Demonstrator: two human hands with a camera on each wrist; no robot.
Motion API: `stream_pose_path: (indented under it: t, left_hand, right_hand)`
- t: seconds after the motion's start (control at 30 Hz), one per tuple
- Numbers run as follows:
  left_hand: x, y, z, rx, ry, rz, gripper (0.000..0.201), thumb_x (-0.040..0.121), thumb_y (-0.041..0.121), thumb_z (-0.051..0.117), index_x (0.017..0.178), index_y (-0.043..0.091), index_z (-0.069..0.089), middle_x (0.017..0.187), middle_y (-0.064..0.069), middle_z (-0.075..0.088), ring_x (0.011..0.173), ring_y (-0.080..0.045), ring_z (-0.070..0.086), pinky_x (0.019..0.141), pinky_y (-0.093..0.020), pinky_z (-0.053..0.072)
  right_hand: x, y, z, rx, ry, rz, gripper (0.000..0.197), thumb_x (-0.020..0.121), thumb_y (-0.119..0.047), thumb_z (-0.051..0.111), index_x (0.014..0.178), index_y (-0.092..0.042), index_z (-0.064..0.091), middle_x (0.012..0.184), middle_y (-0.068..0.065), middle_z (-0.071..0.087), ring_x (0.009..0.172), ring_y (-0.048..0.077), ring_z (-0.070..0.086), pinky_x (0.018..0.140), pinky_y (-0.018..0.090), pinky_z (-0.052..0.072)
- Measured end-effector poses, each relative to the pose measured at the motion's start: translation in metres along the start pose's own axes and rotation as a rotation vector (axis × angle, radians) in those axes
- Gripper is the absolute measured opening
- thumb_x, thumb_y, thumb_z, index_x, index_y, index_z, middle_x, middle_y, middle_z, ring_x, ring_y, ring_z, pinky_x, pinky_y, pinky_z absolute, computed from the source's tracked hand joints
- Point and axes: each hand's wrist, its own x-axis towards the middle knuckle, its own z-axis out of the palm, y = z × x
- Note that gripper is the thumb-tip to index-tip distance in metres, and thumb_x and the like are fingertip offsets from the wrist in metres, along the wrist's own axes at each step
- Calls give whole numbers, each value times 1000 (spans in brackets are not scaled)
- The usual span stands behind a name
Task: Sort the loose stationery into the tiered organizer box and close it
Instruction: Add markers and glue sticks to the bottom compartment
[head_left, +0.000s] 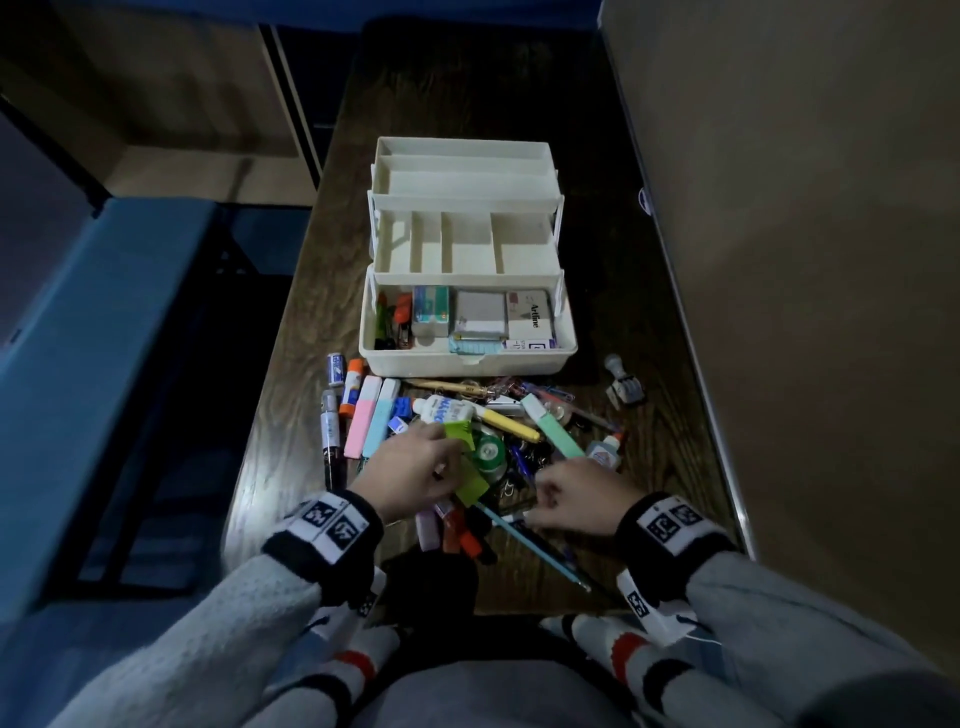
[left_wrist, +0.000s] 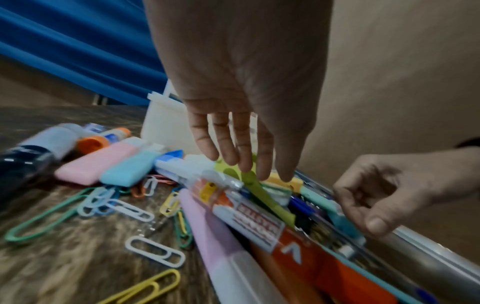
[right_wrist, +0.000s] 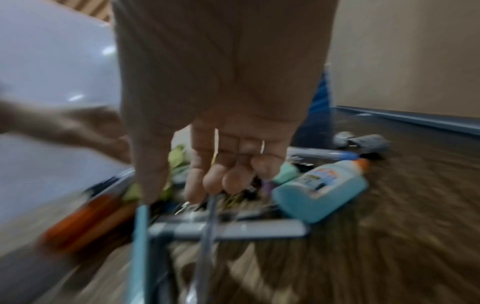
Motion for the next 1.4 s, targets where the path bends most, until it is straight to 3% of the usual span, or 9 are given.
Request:
stream_pose_path:
  t: [0.13,0.4,0.67,0.77,0.87,1.0,1.1,1.3,1.4]
  left_hand:
    - [15,17,15,225,-26,35,47,83,53,56,118,22,51,112,0,55,102,-21,54,82,-29,40]
    - [27,25,25,278,-84,11,53,87,29,54,133,15,32,143,-19,32,116,-32,50,97,-42,41]
    - [18,13,5,-83,45,13,39,82,4,56,120,10,46,116,-8,41,84,-27,57,68,-38,48]
    - [6,-7,-10,-277,177,-142,35,83,2,56,114,15,48,113,-3,40,84,-24,57,75,-43,51]
    - [-13,-36,-18,-341,298,-297,29,85,4,59,111,15,52,112,0,45,92,-15,55,84,-34,51]
    - [-37,-62,-22,-364,387,-452,21,85,5,62,104,14,57,100,1,51,90,-14,51,79,-29,45]
    - [-43,-69,-19,-356,365,-479,20,86,2,60,103,13,59,96,-2,52,91,-16,50,78,-27,41]
    - [-46,-66,-12,-314,307,-449,16,89,7,57,104,15,58,98,3,46,90,-11,47,79,-23,39]
    - [-48,-64,-9,-174,284,-415,18,90,16,58,108,17,59,101,5,46,94,-12,44,82,-23,37]
  right_hand:
    - [1,-15,15,-264,-217,-103,42,78,-59,64,80,-19,52,79,1,57,75,22,54,62,35,42]
    - [8,-13,26,-382,-34,-109,26,83,-37,63,81,-23,42,95,5,62,89,27,60,67,36,41]
    - [14,0,16,-342,85,-14,26,85,-37,61,82,-25,39,96,-1,60,93,21,59,68,33,40]
    - [18,-2,12,-356,78,0,26,85,-38,63,83,-25,40,95,-2,58,94,20,58,66,31,33]
    - [23,-6,5,-383,24,-4,26,83,-39,63,81,-23,42,88,-3,51,94,21,58,66,31,34]
    - [31,-11,-10,-375,-68,4,31,80,-47,65,74,-24,46,80,-6,52,78,17,52,62,33,38]
    - [38,-18,-18,-333,-3,-12,34,81,-51,61,69,-25,43,72,-8,47,74,18,50,52,30,31]
    - [57,-42,-15,-239,266,-21,7,91,-26,49,91,-22,44,104,2,51,97,27,55,72,37,35]
    - [64,-45,-15,-247,306,63,17,92,-18,48,109,-18,44,115,7,46,104,32,53,77,41,40]
